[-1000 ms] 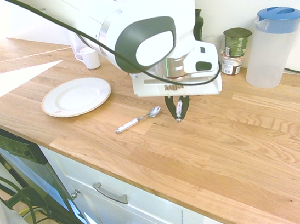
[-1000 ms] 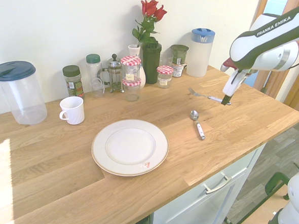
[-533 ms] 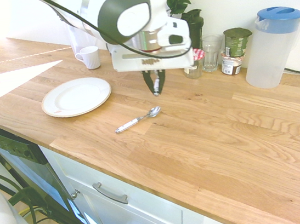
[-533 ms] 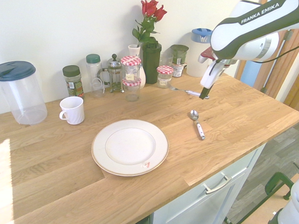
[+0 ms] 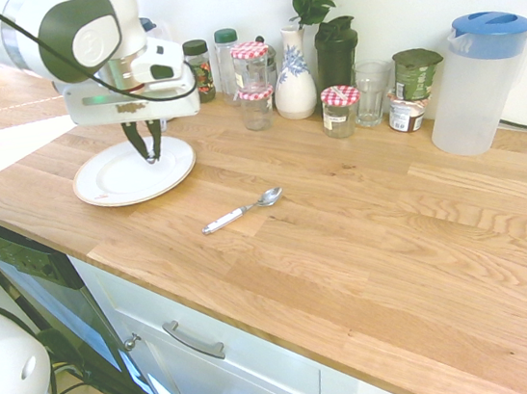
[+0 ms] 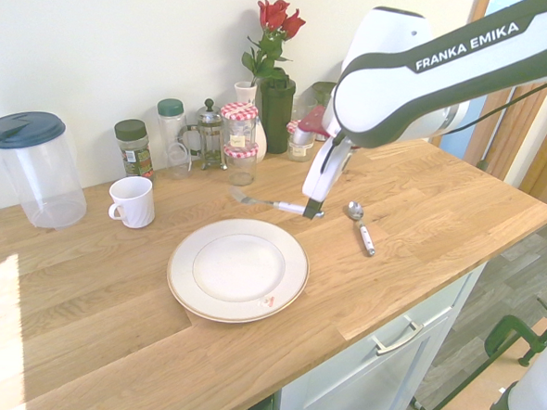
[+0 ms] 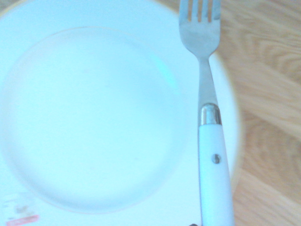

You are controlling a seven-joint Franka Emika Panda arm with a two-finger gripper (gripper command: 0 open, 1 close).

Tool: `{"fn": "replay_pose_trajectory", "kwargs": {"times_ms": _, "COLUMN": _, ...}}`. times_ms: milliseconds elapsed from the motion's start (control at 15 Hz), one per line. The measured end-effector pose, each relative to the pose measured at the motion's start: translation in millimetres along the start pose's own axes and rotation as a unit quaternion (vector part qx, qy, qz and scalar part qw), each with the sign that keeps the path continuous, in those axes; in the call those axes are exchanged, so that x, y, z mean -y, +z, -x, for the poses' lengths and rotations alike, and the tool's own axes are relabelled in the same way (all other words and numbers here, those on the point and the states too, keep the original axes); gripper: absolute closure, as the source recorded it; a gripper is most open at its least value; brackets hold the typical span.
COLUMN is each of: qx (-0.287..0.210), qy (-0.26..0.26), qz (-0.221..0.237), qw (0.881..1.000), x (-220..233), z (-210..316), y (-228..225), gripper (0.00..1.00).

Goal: Put the fork into the plate

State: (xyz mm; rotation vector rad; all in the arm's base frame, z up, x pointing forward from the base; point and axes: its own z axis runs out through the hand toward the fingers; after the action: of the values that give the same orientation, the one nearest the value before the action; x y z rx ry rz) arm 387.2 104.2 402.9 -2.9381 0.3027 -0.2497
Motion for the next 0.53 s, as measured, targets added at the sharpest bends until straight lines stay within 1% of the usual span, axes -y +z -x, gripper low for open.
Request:
{"fn": "replay_pose_trajectory", "kwargs": {"times_ms": 267, "qx": 0.005, "qy": -0.02, "qz": -0.008, "qw": 1.0, "x": 44, "z": 33, "y": 21, "gripper": 1.0}}
{"fn": "replay_pose_trajectory", "kwargs": {"times_ms": 533, "qx": 0.014, "qy": -0.019, "qz": 0.003, "qw": 1.0, "x": 47, "z": 44, "y": 54, "gripper": 1.0}}
